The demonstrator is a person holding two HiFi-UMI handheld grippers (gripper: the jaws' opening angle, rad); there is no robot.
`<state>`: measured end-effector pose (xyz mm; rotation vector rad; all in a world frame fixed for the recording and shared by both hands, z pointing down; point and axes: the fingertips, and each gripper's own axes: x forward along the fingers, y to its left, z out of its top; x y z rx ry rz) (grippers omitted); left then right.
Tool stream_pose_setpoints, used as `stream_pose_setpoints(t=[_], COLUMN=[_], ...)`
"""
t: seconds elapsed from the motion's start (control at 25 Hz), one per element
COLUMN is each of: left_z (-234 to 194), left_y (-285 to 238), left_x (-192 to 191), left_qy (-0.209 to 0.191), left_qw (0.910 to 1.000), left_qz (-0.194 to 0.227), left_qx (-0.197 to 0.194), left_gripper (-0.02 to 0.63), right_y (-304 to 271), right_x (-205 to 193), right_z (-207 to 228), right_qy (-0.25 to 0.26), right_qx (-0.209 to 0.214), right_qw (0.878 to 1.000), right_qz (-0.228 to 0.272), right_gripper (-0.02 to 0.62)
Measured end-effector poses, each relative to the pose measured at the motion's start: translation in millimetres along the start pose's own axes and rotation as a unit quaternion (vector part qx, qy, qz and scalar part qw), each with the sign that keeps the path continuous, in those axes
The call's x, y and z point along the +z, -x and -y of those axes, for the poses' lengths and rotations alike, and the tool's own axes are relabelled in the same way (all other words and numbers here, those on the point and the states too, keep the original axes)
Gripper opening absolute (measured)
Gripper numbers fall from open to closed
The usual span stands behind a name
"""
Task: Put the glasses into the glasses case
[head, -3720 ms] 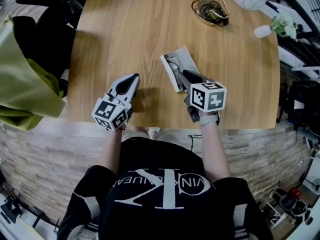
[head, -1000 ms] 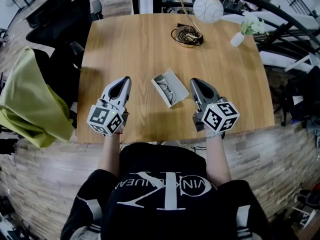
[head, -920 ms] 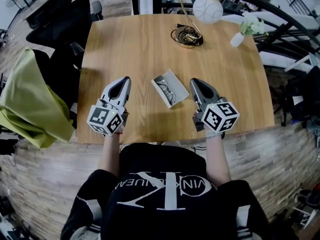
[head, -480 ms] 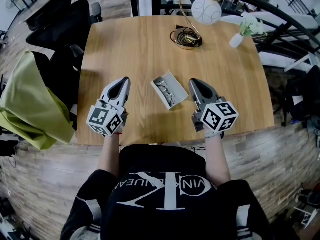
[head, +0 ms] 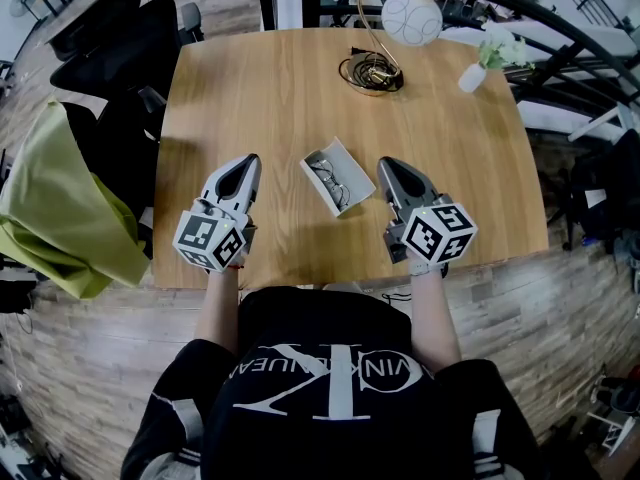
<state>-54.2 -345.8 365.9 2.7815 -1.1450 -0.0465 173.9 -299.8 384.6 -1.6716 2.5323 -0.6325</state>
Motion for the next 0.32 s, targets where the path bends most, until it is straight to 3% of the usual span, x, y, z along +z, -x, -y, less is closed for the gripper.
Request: stream_pose_setpoints(t=[0.32], left_z=[2.3], left_y=[0.0], left_x=[0.0], left_qy=[0.001], left_qw=[1.0000], left_qz=[-0.001], left_qx=[-0.003], left_gripper=[0.015], right_y=[1.6], right_x=[0.7], right_z=[-1.2], right_qy=[0.000], right_qx=[0.001], right_qw=[1.000], right_qz=[0.002], right_gripper=[0.029])
